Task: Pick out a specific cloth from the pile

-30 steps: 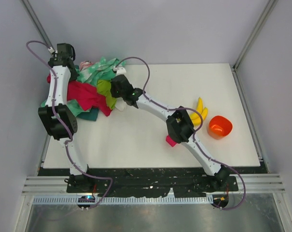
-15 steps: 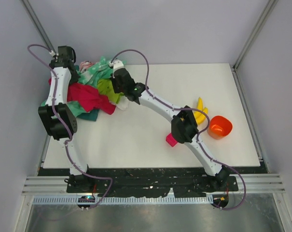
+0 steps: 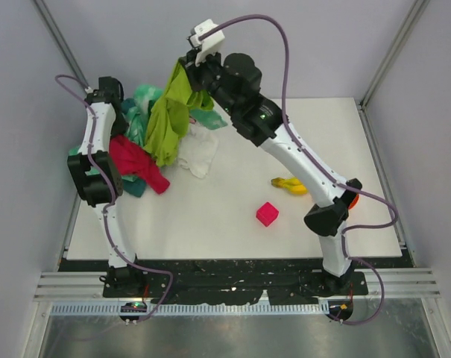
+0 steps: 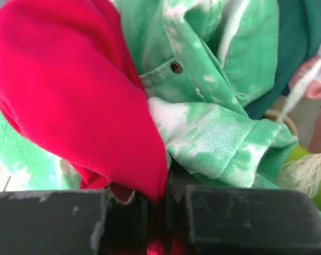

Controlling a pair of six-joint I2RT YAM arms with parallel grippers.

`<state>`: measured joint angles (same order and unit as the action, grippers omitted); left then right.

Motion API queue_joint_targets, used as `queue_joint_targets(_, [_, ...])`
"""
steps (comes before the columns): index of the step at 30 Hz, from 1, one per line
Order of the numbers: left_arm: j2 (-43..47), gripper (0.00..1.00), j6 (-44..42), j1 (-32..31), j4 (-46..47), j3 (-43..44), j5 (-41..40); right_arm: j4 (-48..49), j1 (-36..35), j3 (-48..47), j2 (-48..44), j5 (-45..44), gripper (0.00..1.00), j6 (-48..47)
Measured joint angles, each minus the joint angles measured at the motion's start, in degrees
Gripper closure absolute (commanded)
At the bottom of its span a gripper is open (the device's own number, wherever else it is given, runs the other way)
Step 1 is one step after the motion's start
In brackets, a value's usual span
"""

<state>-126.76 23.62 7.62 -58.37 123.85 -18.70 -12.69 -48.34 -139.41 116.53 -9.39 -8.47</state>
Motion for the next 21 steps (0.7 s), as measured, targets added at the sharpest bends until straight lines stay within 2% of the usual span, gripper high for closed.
queue_joint_targets(7, [-0.8,1.00,0.3,-0.6,-1.0,0.0,0.2,6.6,2.8,-1.5,-7.5,-0.8,0.95,-4.4])
queue_joint_targets(13, [-1.5,1.00,0.5,-0.8,-0.8,0.1,0.6,14.3,16.0,-5.2,-11.3,-2.4,0.95,-1.6])
queue_joint_targets(15, [-1.5,0.82,0.4,-0.8,-0.8,0.2,1.2,16.6,20.2,-6.4,-11.5,-3.2,0.95,-0.9])
queue_joint_targets(18, [-1.4,0.50,0.3,-0.8,-0.8,0.2,2.5,18.6,24.6,-7.1,-11.2,-4.8,0.95,-0.4])
queue_joint_targets(21, [-0.2,0.28,0.2,-0.9,-0.9,0.2,4.4,18.9,28.1,-7.3,-9.8,-5.6,0.95,0.0])
